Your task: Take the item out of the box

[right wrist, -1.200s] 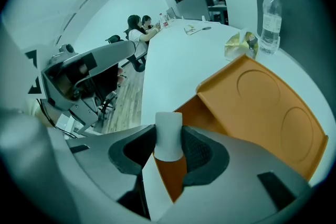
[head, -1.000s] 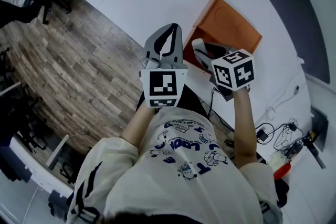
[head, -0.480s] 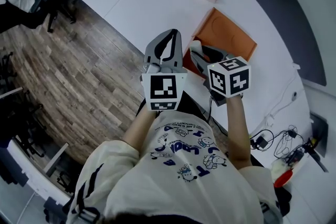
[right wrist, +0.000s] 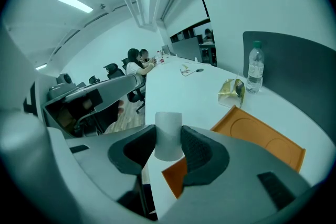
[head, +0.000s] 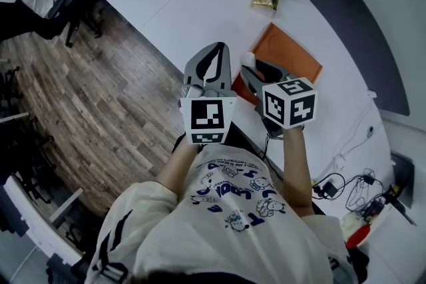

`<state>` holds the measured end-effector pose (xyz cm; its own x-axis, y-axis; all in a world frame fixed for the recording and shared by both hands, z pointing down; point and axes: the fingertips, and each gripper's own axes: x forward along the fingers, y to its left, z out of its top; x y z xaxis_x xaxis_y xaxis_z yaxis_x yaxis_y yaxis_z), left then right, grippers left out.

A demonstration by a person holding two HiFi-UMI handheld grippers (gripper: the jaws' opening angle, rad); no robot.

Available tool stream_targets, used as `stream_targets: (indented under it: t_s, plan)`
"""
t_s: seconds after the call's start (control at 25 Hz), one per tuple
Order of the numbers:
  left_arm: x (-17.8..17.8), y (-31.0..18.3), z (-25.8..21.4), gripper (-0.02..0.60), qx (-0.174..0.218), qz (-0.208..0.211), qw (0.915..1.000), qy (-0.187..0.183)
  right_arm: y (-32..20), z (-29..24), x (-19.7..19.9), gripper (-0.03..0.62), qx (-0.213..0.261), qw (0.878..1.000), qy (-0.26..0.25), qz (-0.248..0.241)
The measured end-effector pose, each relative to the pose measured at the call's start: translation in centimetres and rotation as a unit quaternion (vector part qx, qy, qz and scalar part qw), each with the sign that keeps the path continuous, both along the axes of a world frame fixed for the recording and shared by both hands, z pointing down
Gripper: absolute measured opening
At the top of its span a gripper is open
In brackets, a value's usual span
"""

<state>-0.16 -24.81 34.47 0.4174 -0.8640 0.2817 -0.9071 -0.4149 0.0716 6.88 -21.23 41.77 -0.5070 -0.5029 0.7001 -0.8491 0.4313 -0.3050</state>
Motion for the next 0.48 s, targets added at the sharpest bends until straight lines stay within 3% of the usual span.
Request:
stream_targets:
  t_s: [0.48]
  plan:
    - [-1.6, 0.7, -2.5, 0.018, 0.027, -0.025, 0.9993, 0.005, -0.6, -3.5, -1.6, 0.170, 0.064, 0.998, -0.013, 0.020]
